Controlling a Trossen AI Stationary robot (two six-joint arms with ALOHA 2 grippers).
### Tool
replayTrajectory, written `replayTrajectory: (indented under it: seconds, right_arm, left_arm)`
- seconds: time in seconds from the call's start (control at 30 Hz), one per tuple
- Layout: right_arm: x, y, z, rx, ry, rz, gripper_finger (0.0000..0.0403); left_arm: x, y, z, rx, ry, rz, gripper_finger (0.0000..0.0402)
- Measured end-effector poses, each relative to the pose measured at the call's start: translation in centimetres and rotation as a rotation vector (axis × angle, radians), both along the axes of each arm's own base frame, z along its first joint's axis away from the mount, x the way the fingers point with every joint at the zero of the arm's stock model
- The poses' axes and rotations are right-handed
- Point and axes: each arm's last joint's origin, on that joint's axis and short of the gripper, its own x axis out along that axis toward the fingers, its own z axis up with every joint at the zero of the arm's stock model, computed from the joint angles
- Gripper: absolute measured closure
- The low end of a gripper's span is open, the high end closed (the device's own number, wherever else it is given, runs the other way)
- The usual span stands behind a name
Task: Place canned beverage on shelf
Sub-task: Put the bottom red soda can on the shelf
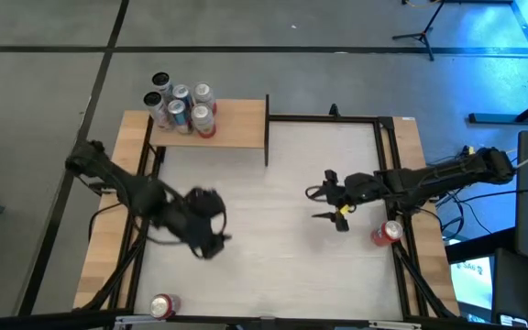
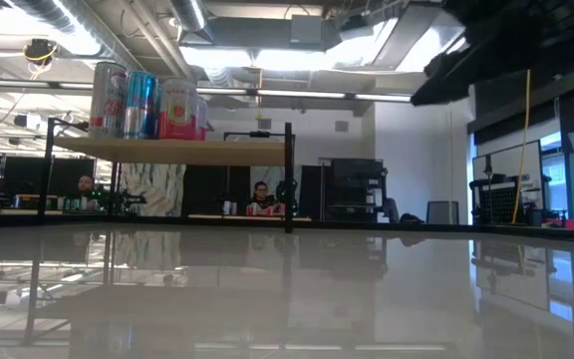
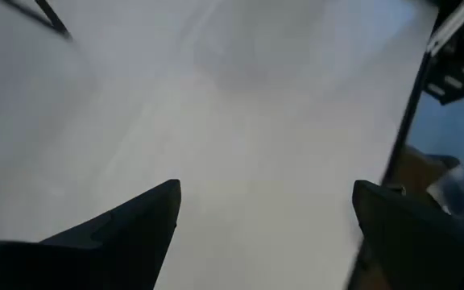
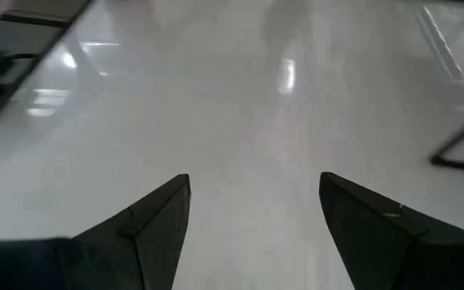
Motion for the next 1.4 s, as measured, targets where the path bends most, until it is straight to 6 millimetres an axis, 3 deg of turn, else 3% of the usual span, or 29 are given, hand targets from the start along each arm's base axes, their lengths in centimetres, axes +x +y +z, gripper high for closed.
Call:
replayTrajectory:
  seconds: [0.3, 0.5, 0.7, 0.93, 1.1, 1.4]
  right_arm:
    - [-0.4, 3.5, 0.8, 0.017, -0.089, 0.168, 0.0132]
    - [-0.7, 5.0, 1.2, 0.037, -0.139, 0.233, 0.0132]
    - [-0.4, 5.1, 2.2, 0.117, -0.229, 0.2, 0.0132]
    - [-0.9, 5.6, 1.4, 0.195, -0.111, 0.156, 0.0132]
    - [-1.1, 6.7, 0.8, 0.165, -0.09, 0.125, 0.0132]
    - [-0.8, 6.9, 0.9, 0.156, -0.131, 0.094, 0.0132]
  left_arm:
    - [0.6, -5.7, -4.1, -0.247, 0.186, 0.122, 0.0045]
    - [-1.4, -8.1, -4.4, -0.443, 0.301, 0.287, 0.0045]
    - [-4.2, -9.8, -4.8, -0.547, 0.493, 0.512, 0.0045]
    - [-7.0, -13.2, -5.7, -0.604, 0.556, 0.663, 0.0045]
    - [-7.8, -15.3, -7.3, -0.578, 0.613, 0.656, 0.0045]
    - [-8.2, -16.5, -9.0, -0.504, 0.676, 0.654, 0.0045]
